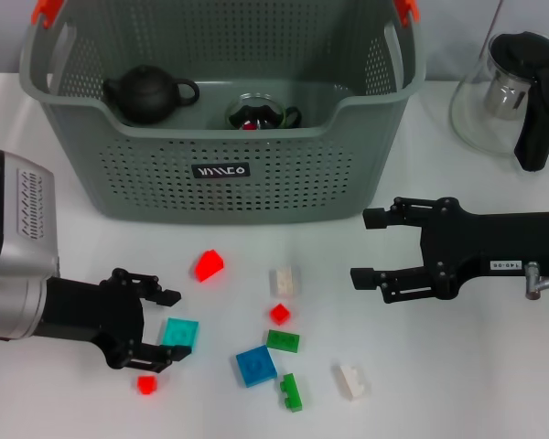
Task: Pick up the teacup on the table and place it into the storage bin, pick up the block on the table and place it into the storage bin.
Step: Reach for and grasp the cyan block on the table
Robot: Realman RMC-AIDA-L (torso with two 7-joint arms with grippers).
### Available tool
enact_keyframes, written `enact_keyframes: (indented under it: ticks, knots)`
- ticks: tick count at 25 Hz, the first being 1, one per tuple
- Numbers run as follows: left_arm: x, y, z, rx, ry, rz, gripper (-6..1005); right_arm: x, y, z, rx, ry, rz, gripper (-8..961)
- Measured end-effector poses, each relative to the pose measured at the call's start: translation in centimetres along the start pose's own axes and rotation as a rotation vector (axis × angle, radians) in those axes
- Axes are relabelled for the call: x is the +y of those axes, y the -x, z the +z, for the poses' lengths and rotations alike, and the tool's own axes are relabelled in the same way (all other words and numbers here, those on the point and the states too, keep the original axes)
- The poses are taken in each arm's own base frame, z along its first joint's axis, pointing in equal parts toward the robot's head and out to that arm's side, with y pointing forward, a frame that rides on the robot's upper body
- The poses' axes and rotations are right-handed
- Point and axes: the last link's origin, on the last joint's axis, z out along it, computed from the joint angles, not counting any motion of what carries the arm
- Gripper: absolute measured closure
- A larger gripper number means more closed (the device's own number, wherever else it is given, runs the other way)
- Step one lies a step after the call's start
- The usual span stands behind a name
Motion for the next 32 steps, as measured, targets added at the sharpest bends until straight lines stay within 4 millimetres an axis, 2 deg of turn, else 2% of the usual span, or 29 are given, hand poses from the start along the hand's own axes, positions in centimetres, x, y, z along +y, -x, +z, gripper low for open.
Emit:
enact_keyframes:
  ticks: [5,32]
  knots:
    - [0.2,0.4,0.4,-0.004,0.003,-0.02,266,0.0,0.0,0.0,0.0,0.003,-0.001,42]
    - [1.1,1.1,-0.1,-0.018,0.033,-0.062,266,0.2,-0.3,-0.2,0.0,0.003,0.011,42]
